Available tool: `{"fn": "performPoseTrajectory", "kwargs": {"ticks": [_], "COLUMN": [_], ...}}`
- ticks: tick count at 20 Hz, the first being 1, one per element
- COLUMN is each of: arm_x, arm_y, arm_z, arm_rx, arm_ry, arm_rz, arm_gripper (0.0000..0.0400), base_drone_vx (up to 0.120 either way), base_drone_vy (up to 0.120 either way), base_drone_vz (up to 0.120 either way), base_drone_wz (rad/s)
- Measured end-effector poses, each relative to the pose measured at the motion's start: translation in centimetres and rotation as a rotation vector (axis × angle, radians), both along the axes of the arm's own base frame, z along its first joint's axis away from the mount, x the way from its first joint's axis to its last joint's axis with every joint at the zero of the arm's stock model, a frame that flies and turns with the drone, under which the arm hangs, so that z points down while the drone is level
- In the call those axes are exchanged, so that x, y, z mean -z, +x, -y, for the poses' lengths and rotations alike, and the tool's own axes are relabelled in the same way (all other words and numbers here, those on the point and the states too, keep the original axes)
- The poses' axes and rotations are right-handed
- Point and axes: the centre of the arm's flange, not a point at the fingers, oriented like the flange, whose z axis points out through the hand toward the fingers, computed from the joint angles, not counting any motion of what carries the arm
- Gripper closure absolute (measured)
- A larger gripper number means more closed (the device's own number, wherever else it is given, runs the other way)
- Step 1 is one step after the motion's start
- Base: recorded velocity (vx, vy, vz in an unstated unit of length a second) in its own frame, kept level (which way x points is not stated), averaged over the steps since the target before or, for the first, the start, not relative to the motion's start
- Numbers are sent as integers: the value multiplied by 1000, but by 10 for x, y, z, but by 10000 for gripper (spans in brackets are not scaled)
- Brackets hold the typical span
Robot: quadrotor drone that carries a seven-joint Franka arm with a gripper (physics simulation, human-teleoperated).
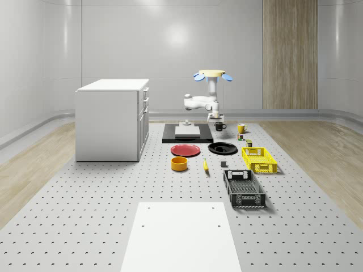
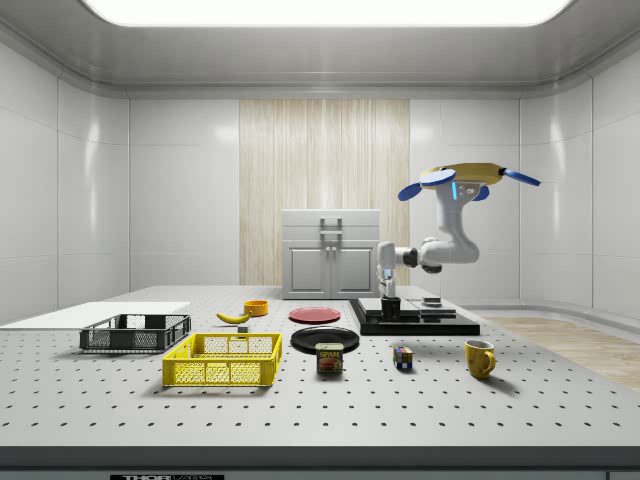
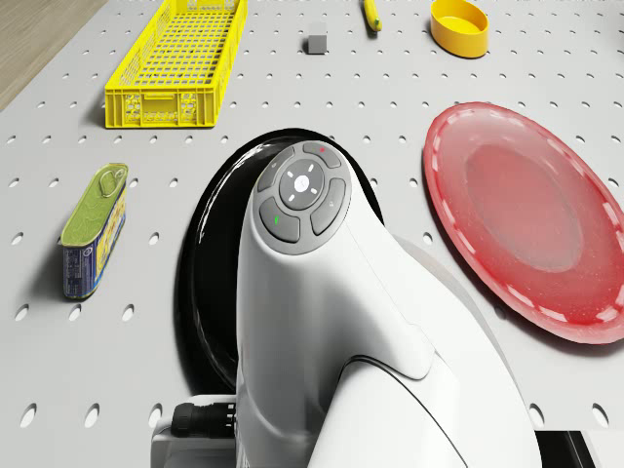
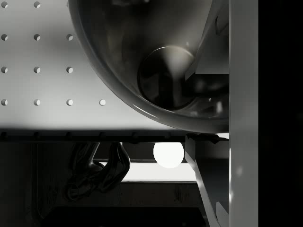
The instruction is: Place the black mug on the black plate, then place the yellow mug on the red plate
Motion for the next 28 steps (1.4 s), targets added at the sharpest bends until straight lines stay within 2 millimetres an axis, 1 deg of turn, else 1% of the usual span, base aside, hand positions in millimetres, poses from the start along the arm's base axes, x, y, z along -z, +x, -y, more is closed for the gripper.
{"fn": "performPoseTrajectory", "kwargs": {"ticks": [18, 19, 26, 28], "arm_x": [0, 0, 0, 0], "arm_y": [0, 0, 0, 0], "arm_z": [0, 0, 0, 0], "arm_rx": [0, 0, 0, 0], "arm_ry": [0, 0, 0, 0], "arm_rz": [0, 0, 0, 0], "arm_gripper": [290, 290, 290, 290], "base_drone_vx": [120, 120, 120, 120], "base_drone_vy": [0, 0, 0, 0], "base_drone_vz": [0, -40, -120, 0], "base_drone_wz": [0, 0, 0, 0]}}
